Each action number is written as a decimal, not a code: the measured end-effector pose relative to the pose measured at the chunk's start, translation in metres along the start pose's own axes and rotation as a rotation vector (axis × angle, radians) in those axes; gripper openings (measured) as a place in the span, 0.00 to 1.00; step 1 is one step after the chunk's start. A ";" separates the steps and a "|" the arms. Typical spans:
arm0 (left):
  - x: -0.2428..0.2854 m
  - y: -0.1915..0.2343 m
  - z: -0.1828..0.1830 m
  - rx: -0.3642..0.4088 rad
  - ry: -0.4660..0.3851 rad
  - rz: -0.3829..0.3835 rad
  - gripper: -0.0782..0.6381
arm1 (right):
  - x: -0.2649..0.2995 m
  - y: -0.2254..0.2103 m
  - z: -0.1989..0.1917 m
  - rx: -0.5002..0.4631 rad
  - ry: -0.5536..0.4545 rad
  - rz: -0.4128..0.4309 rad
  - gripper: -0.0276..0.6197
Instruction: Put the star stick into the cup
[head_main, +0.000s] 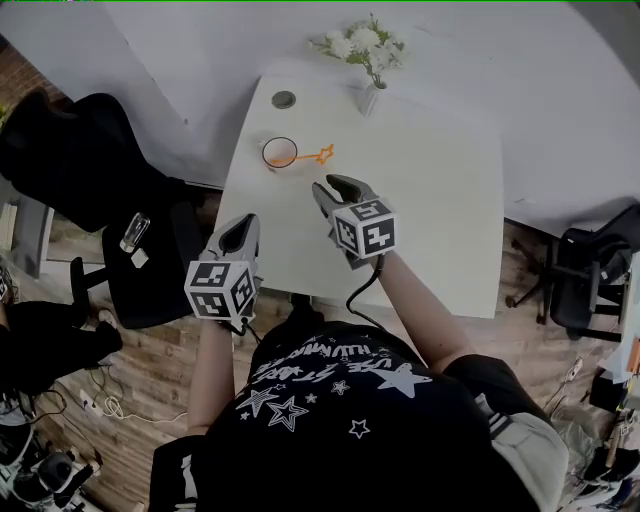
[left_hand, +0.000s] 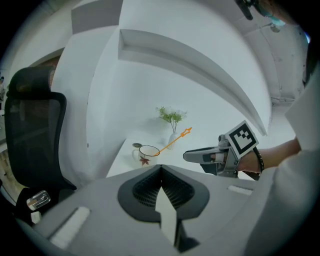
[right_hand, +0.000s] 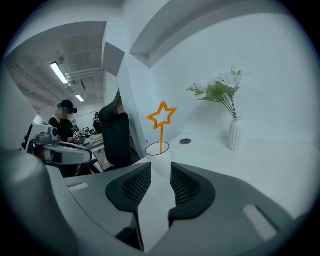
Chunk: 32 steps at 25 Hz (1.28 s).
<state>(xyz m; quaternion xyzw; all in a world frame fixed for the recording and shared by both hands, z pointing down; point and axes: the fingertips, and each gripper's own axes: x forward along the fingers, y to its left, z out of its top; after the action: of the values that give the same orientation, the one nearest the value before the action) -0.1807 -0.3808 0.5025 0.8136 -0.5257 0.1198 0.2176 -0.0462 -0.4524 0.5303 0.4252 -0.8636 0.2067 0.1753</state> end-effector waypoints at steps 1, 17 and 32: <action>-0.002 -0.004 0.000 0.003 -0.003 0.001 0.11 | -0.006 0.000 0.000 0.002 -0.006 0.001 0.25; -0.049 -0.073 -0.017 0.017 -0.046 0.019 0.11 | -0.105 0.012 -0.020 -0.014 -0.058 0.049 0.07; -0.093 -0.119 -0.034 0.033 -0.073 0.034 0.11 | -0.173 0.021 -0.041 -0.033 -0.085 0.037 0.06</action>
<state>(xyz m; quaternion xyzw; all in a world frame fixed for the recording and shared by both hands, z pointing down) -0.1109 -0.2477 0.4652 0.8119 -0.5450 0.1024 0.1826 0.0420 -0.3053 0.4779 0.4146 -0.8813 0.1771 0.1417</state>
